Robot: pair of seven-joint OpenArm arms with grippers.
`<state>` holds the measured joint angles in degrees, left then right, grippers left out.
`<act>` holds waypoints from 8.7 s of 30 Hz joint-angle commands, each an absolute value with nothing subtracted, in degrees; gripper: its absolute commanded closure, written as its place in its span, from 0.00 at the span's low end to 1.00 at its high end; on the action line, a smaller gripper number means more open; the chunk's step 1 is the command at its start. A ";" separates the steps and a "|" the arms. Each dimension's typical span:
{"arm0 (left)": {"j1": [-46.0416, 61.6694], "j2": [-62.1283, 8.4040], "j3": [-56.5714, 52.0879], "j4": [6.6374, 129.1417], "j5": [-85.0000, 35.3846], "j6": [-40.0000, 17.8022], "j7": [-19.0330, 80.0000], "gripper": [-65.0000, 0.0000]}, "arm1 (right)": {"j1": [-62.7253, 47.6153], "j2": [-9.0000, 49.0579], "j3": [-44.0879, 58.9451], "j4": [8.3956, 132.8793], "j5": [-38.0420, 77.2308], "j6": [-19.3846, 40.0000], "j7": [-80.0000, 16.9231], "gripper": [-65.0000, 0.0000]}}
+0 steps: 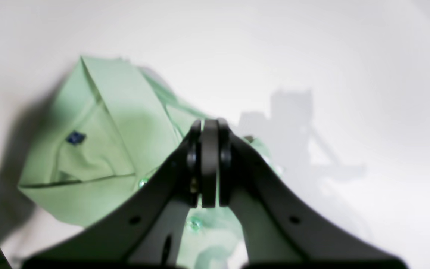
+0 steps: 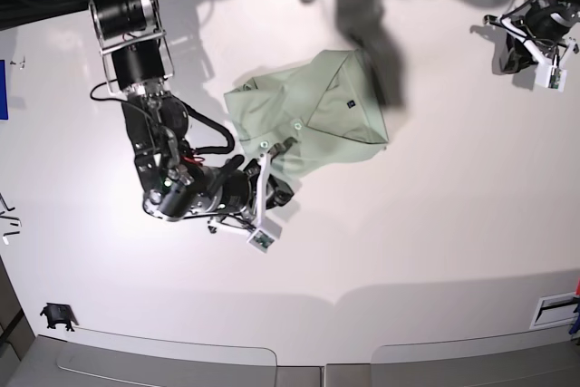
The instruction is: Fold the T-shirt properly
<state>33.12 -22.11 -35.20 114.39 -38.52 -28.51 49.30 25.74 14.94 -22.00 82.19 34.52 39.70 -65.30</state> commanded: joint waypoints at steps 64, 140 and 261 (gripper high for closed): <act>33.34 -22.59 -35.59 115.22 -42.70 -28.51 48.12 1.00 | 11.60 25.43 47.55 62.85 48.84 31.46 -72.53 1.00; 33.34 -22.65 -35.59 115.22 -42.06 -28.69 48.36 1.00 | 3.90 26.39 39.48 54.74 16.84 23.18 -66.87 1.00; 75.00 -18.90 -35.59 115.11 -63.24 -30.41 68.75 1.00 | -64.97 28.42 42.74 115.87 76.47 36.12 -80.00 1.00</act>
